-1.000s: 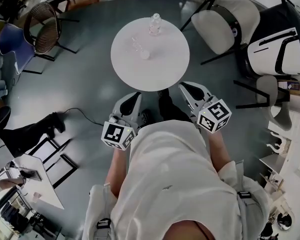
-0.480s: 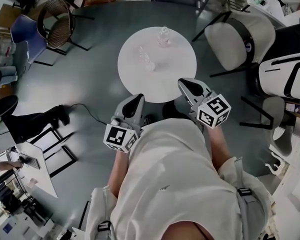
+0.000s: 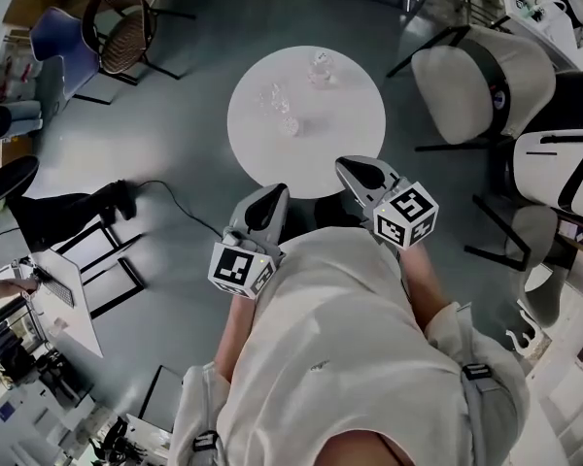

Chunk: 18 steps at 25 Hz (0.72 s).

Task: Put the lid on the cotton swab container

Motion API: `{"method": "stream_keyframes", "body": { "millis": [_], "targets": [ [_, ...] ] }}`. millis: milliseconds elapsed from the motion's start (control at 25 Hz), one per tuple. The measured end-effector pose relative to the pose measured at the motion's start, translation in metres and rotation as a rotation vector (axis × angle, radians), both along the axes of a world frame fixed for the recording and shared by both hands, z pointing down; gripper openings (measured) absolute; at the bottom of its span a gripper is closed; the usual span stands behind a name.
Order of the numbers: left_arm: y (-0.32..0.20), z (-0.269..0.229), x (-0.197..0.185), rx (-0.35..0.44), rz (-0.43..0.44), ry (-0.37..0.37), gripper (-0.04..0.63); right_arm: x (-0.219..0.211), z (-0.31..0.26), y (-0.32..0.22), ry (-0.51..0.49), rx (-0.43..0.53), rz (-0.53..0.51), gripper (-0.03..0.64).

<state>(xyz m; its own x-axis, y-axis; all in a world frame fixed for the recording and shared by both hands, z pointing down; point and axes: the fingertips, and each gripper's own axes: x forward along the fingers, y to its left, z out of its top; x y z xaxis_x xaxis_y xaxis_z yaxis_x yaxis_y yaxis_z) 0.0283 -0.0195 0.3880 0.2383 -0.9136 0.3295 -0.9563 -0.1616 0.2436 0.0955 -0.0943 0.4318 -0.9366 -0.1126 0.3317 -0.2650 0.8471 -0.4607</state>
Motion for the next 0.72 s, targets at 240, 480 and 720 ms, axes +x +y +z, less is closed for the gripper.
{"method": "stream_keyframes", "body": {
  "millis": [240, 480, 720],
  "targets": [
    [-0.005, 0.007, 0.005, -0.010, -0.031, 0.022, 0.011, 0.000, 0.012, -0.001, 0.018, -0.026, -0.026, 0.020],
    [0.003, 0.017, 0.004, -0.024, -0.058, 0.058, 0.011, -0.011, 0.023, 0.000, 0.062, -0.004, -0.063, 0.053],
    [0.001, 0.025, -0.007, -0.015, -0.062, 0.069, 0.011, -0.021, 0.035, -0.012, 0.121, 0.055, -0.068, 0.060]
  ]
}}
